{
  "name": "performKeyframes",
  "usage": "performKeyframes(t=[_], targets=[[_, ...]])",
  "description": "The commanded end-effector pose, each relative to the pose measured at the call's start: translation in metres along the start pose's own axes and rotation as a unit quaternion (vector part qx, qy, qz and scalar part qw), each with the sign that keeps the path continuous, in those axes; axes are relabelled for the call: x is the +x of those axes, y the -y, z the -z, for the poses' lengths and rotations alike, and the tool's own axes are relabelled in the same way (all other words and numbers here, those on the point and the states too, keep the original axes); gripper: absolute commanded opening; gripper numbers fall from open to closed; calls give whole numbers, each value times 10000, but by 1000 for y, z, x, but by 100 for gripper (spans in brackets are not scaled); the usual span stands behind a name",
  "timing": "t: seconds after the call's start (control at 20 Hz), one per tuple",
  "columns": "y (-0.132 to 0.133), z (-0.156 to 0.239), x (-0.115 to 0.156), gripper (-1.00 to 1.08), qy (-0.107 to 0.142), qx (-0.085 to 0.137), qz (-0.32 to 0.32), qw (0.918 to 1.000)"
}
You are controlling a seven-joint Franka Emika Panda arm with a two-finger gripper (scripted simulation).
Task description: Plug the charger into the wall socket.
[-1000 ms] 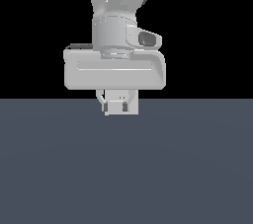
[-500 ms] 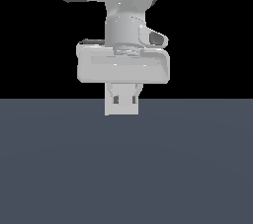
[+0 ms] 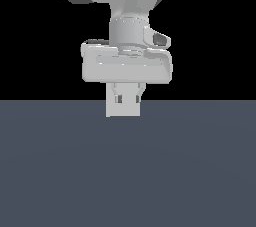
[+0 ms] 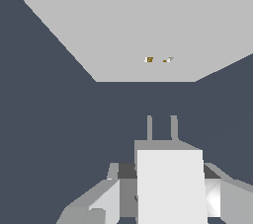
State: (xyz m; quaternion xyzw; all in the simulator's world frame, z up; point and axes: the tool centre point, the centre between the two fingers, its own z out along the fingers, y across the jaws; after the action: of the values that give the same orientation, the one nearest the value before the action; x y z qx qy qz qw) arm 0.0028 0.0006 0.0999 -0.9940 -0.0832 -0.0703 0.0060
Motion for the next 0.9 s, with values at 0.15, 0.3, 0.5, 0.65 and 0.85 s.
performKeyframes(t=[0.15,0.3,0.5,0.65,0.85], targets=[[0,0,1,-100,0,1,7,10000],[1,-1,5,-100,0,1,7,10000],[1,-2,15,-100,0,1,7,10000],[0,-4,26,-100,1,-1,6,10000],[0,-6,40,-100,1,-1,6,10000]])
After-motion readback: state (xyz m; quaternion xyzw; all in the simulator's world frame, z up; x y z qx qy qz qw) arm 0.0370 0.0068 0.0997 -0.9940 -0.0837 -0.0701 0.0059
